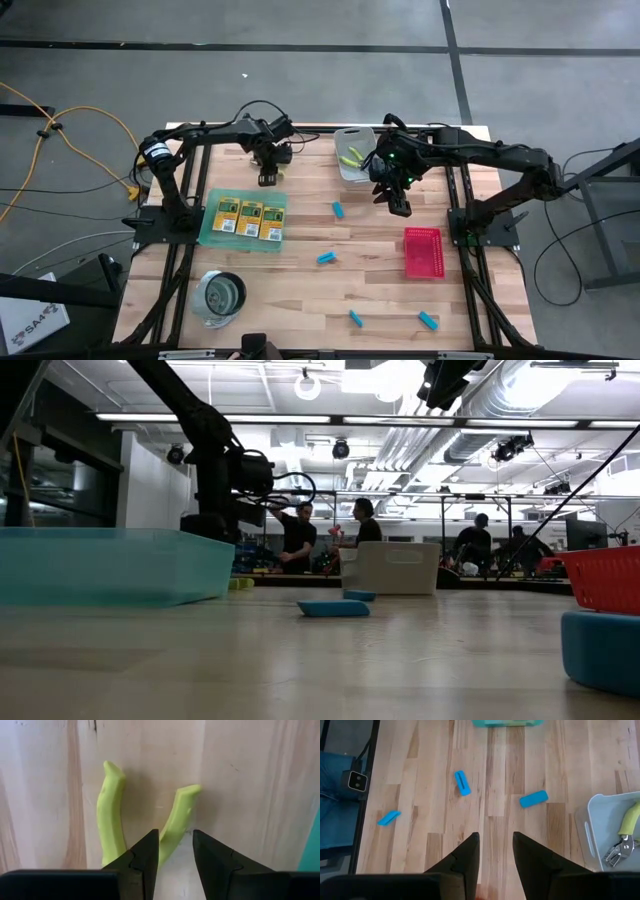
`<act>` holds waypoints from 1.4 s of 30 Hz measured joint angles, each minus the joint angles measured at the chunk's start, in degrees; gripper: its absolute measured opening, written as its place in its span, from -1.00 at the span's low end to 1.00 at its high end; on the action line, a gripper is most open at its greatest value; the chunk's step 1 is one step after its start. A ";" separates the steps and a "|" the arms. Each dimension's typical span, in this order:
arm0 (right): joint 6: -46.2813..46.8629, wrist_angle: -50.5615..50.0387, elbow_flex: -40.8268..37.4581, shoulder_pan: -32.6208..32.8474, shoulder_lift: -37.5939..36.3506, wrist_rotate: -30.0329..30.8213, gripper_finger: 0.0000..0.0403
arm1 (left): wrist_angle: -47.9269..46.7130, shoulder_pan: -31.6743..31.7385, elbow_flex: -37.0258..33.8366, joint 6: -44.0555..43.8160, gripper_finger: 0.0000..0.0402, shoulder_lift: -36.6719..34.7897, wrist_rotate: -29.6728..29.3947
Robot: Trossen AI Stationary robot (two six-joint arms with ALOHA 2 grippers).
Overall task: Pick & Place School Supplies
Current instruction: Put the green puncher into the gray bin
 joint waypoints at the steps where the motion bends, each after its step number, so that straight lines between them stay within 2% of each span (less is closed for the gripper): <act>1: 0.00 0.00 0.00 0.00 0.00 -0.01 -0.46 | 0.07 0.11 0.00 0.07 -0.43 0.00 0.00; 12: 0.02 -0.04 0.00 0.00 0.00 -0.17 -0.46 | 1.01 0.55 0.00 0.77 -0.43 0.85 2.05; 21: 0.24 -0.92 0.00 0.00 0.02 -0.20 -0.46 | 0.82 0.19 0.29 0.51 -0.43 4.94 -0.10; 24: 0.20 -0.90 0.00 0.00 0.02 -0.17 -0.46 | 0.87 -0.28 0.20 0.51 -0.50 4.51 -0.77; 31: 0.13 -0.87 0.00 0.00 0.02 -0.11 -0.46 | 0.75 -0.86 0.12 -0.22 -0.81 4.09 -1.65; 37: 0.18 -0.56 0.00 0.00 0.02 -0.01 -0.46 | 0.50 -1.30 0.45 -0.52 -0.82 3.93 -1.91; 42: 0.26 0.15 0.00 0.00 0.02 -0.07 -0.46 | 0.35 -2.54 2.00 0.53 -0.81 2.92 -6.53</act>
